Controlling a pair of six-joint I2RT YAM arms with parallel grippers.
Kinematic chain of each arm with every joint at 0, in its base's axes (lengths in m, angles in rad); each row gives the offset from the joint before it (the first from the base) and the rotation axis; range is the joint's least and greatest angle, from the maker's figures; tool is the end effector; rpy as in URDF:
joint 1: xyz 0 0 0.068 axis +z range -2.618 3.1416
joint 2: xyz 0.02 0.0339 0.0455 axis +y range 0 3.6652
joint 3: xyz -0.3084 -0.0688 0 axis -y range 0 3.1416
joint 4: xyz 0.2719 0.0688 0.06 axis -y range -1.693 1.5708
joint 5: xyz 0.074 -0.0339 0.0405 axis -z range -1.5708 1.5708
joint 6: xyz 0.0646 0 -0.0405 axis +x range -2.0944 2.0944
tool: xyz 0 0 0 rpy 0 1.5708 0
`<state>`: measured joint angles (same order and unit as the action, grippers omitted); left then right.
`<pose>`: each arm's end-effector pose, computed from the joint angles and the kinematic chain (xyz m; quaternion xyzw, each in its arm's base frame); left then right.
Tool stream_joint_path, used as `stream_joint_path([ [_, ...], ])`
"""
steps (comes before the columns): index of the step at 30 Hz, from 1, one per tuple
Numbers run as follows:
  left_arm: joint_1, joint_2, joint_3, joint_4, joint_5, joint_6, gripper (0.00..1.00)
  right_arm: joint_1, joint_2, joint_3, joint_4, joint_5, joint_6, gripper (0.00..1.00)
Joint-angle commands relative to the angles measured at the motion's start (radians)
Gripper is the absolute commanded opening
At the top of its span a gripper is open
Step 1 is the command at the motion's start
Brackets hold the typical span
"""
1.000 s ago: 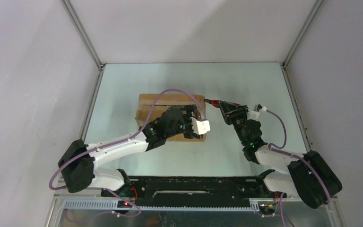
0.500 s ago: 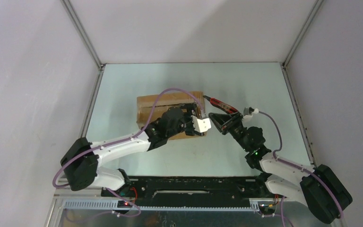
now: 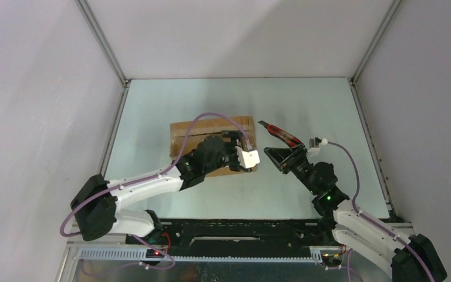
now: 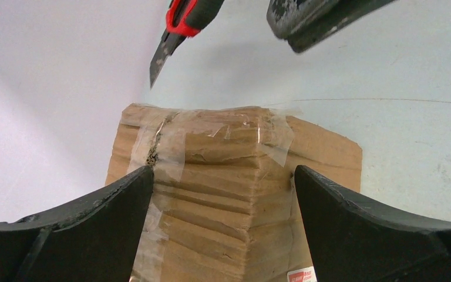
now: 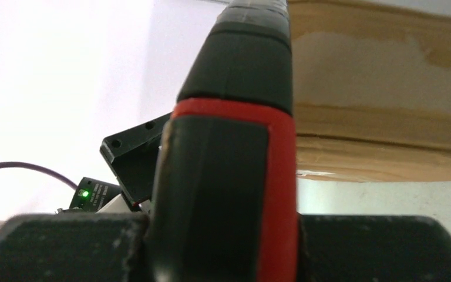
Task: Unpack the express box
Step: Cut the express box at the center of the board.
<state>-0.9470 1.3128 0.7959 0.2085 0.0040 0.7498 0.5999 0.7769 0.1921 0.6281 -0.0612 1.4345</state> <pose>0.1980 -0.2756 0.2874 0.6065 0.5329 -0.0597 0.5871 0.1614 0.1152 0.2356 0.2600 0.6409 0.6252 0.3615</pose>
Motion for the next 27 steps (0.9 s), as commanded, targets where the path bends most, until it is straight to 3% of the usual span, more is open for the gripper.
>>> stream_joint_path([
  [1,-0.004,-0.064,-0.029,-0.021,0.019,-0.011,0.94,-0.037,-0.074,0.023,-0.155,0.008,-0.094,0.0],
  [12,-0.003,-0.142,0.02,-0.087,0.021,-0.027,1.0,-0.125,-0.307,0.083,-0.361,-0.042,-0.21,0.0],
  [17,-0.003,-0.208,0.143,-0.197,0.03,-0.104,1.0,-0.176,-0.286,0.163,-0.355,-0.235,-0.278,0.0],
  [23,0.005,-0.285,0.331,-0.408,0.114,-0.325,1.0,-0.215,-0.277,0.303,-0.425,-0.453,-0.385,0.0],
  [27,0.081,-0.258,0.559,-0.626,0.3,-0.508,1.0,-0.218,-0.262,0.345,-0.43,-0.602,-0.406,0.0],
])
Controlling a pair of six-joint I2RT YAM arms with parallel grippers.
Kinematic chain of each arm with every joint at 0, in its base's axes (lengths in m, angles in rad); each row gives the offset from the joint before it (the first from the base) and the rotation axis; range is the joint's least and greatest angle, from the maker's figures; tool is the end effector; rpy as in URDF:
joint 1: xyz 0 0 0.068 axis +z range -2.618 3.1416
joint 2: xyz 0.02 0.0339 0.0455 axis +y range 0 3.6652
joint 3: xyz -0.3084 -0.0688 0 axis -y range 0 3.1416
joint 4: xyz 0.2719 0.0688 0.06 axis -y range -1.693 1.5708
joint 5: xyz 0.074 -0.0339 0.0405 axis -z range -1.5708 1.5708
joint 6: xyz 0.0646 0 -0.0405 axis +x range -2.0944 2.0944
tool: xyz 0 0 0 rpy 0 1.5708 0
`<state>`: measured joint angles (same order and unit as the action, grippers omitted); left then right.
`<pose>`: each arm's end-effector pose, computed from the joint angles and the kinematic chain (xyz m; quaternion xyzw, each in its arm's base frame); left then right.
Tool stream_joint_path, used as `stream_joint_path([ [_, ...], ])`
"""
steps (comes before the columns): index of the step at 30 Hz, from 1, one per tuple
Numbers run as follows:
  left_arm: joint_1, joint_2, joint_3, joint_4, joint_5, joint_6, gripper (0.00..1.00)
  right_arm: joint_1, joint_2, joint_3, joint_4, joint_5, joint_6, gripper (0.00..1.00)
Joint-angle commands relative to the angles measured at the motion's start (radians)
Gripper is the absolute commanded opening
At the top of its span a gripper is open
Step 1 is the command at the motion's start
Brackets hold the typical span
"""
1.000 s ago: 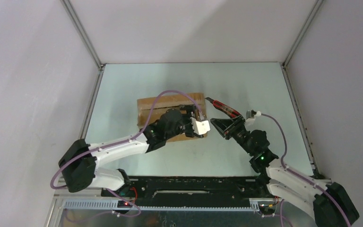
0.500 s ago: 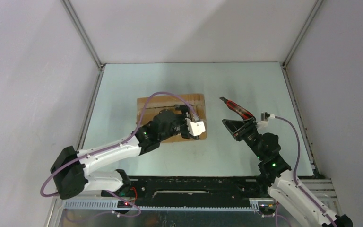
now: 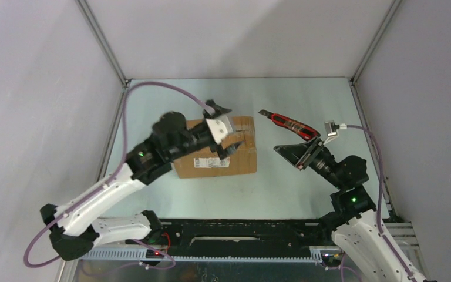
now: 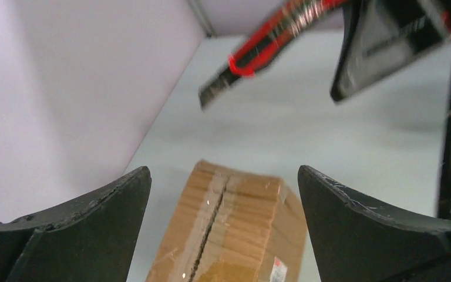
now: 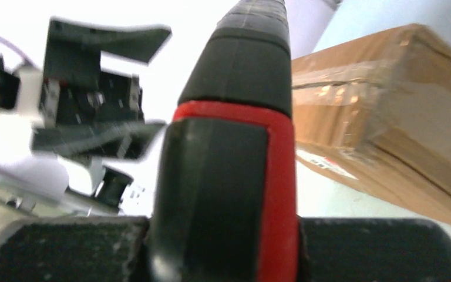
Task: Unpack the express box
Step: Cut the express box at the center of the board.
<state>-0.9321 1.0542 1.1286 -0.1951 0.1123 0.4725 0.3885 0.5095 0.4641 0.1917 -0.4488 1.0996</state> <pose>0.1561 -0.2223 0.4451 0.5111 0.5464 -0.1917 0.6352 0.1337 0.0850 0.3308 0.0639 0.6559 0.6068 0.4444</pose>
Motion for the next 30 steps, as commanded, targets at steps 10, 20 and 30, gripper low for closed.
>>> stream_joint_path([
  [10,0.156,0.201,0.585,-0.559,0.679,-0.344,0.97,0.021,0.054,0.11,-0.015,-0.44,-0.085,0.0],
  [20,0.154,0.342,0.601,-0.578,0.85,-0.411,0.9,0.125,0.079,0.146,-0.04,-0.469,-0.131,0.0],
  [30,0.154,0.347,0.503,-0.589,0.884,-0.441,0.82,0.154,0.098,0.197,-0.085,-0.467,-0.179,0.0],
])
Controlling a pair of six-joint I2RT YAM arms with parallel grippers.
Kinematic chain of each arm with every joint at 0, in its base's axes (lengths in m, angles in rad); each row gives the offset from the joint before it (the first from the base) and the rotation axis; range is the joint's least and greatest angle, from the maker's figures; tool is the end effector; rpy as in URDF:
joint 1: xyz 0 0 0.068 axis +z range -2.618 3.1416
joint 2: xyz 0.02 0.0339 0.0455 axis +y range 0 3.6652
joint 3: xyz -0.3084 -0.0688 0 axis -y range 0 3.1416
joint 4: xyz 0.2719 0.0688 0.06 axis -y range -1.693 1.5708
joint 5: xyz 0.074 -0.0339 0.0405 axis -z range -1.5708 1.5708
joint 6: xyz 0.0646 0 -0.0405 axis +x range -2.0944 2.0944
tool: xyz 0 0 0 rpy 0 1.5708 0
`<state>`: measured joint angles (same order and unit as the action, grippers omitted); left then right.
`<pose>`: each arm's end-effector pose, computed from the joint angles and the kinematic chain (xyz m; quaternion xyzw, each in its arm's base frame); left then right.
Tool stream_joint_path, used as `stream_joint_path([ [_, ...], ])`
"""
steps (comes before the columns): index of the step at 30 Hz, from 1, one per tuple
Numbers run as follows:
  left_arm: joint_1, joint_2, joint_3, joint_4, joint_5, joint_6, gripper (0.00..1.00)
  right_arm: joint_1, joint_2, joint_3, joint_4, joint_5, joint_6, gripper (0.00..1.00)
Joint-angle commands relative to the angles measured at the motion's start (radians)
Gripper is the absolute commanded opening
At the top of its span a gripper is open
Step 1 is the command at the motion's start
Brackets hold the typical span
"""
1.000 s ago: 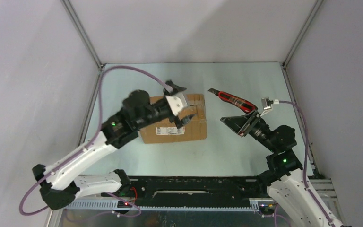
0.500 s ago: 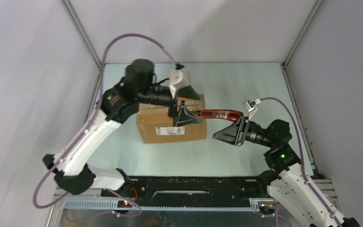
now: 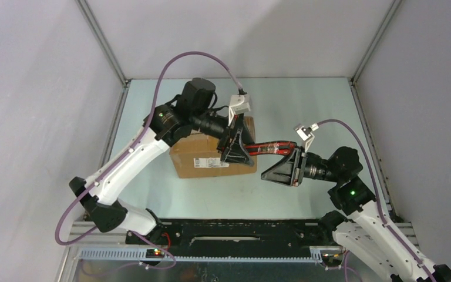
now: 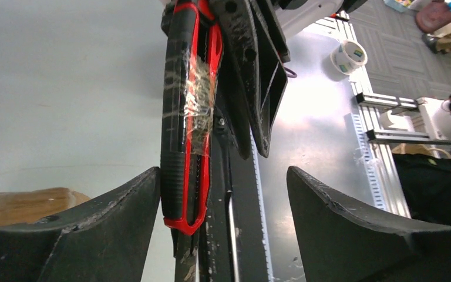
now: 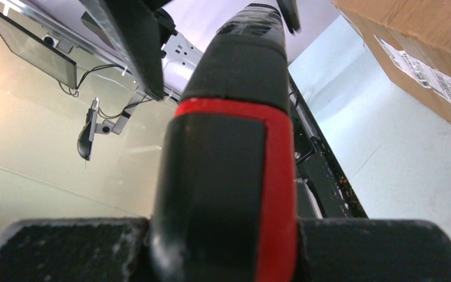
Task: Unpack the express box
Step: Cut the express box at the center of the board.
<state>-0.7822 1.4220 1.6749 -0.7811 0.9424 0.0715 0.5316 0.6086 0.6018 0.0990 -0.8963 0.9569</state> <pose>0.1896 -0.2621 0.4882 0.5257 0.6097 -0.5234 0.2791 0.1064 0.1211 0.3585 -0.1848 0.6611 0.6659 0.2921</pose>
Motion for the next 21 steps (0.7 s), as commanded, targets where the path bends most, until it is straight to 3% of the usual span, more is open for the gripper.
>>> stream_joint_path([
  [1,0.005,-0.02,-0.05,0.002,0.056,-0.046,0.81,0.013,0.0,0.064,0.006,-0.019,-0.04,0.0],
  [8,0.006,-0.021,-0.089,0.053,0.074,-0.077,0.74,0.036,-0.006,0.076,-0.015,-0.003,-0.054,0.0],
  [12,0.005,-0.014,-0.116,0.111,0.114,-0.142,0.61,0.053,-0.006,0.076,-0.031,0.018,-0.073,0.0],
  [14,0.004,-0.014,-0.144,0.142,0.136,-0.17,0.45,0.054,-0.004,0.076,-0.032,0.034,-0.077,0.0],
  [15,0.003,-0.02,-0.163,0.161,0.132,-0.188,0.18,0.054,-0.005,0.076,-0.028,0.049,-0.073,0.0],
  [16,0.004,-0.03,-0.185,0.185,0.117,-0.203,0.02,0.054,-0.004,0.076,-0.019,0.068,-0.068,0.0],
  [17,0.004,-0.05,-0.209,0.213,0.103,-0.223,0.0,0.054,-0.004,0.076,-0.004,0.087,-0.057,0.01],
  [18,0.006,-0.067,-0.241,0.264,0.104,-0.251,0.0,0.054,-0.005,0.076,-0.001,0.117,-0.051,0.12],
  [21,0.007,-0.114,-0.321,0.362,0.123,-0.292,0.0,0.041,-0.031,0.078,-0.023,0.242,-0.043,0.61],
])
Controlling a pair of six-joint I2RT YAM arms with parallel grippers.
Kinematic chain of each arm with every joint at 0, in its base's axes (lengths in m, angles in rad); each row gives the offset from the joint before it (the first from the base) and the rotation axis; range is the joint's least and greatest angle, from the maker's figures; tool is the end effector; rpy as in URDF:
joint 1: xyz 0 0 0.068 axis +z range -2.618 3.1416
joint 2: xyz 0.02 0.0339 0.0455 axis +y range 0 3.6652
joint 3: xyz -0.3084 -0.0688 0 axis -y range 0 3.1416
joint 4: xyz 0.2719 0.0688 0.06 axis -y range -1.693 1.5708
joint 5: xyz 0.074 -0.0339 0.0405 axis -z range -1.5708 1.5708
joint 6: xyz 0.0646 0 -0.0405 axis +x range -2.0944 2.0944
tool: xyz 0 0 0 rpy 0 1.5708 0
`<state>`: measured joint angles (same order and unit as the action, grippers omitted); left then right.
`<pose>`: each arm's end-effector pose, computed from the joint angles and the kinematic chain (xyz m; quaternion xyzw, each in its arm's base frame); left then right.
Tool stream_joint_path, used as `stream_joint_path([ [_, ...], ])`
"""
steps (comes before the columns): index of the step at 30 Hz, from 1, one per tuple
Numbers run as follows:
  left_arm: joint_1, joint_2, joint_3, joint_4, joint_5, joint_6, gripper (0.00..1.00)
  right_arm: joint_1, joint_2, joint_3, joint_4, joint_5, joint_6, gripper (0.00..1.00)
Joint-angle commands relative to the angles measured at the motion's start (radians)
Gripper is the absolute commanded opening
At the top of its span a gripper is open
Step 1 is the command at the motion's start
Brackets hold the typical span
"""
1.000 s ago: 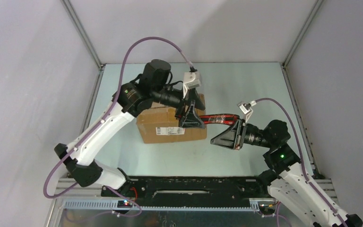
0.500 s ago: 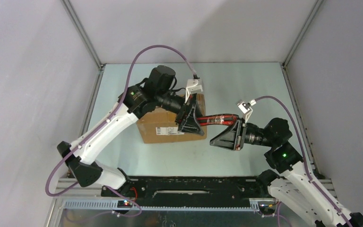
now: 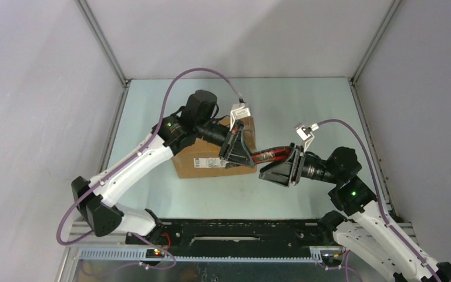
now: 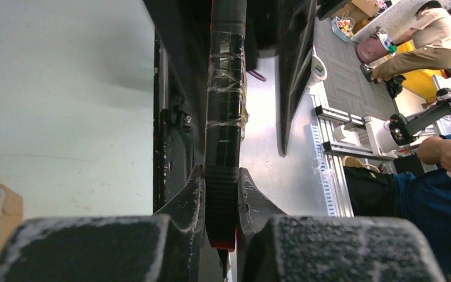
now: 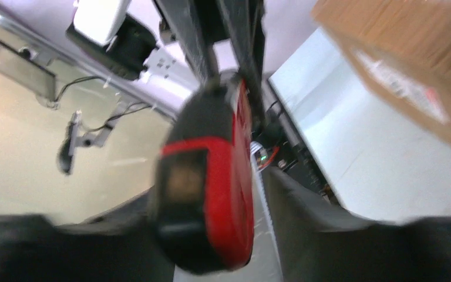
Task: Unpack the express box
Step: Cut the express box at the center of the board.
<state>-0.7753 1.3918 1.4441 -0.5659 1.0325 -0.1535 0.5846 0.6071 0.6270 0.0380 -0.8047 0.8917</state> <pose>0.1946 -0.2683 0.4385 0.4667 0.6388 -0.5775 0.2012 0.1044 0.1249 0.3617 -0.1848 0.6677 0.6491 0.3142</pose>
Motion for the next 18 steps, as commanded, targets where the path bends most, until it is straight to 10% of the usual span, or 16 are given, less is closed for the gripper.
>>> stream_joint_path([
  [1,0.001,-0.093,-0.095,0.141,0.03,-0.052,0.0,-0.022,-0.036,0.053,0.037,0.153,0.025,0.81],
  [4,0.004,-0.092,-0.078,0.045,0.02,0.035,0.0,-0.085,-0.051,0.057,0.031,0.09,0.048,0.99],
  [18,-0.029,-0.01,0.01,-0.155,0.053,0.19,0.0,0.045,0.02,0.108,-0.113,0.102,-0.021,0.88],
])
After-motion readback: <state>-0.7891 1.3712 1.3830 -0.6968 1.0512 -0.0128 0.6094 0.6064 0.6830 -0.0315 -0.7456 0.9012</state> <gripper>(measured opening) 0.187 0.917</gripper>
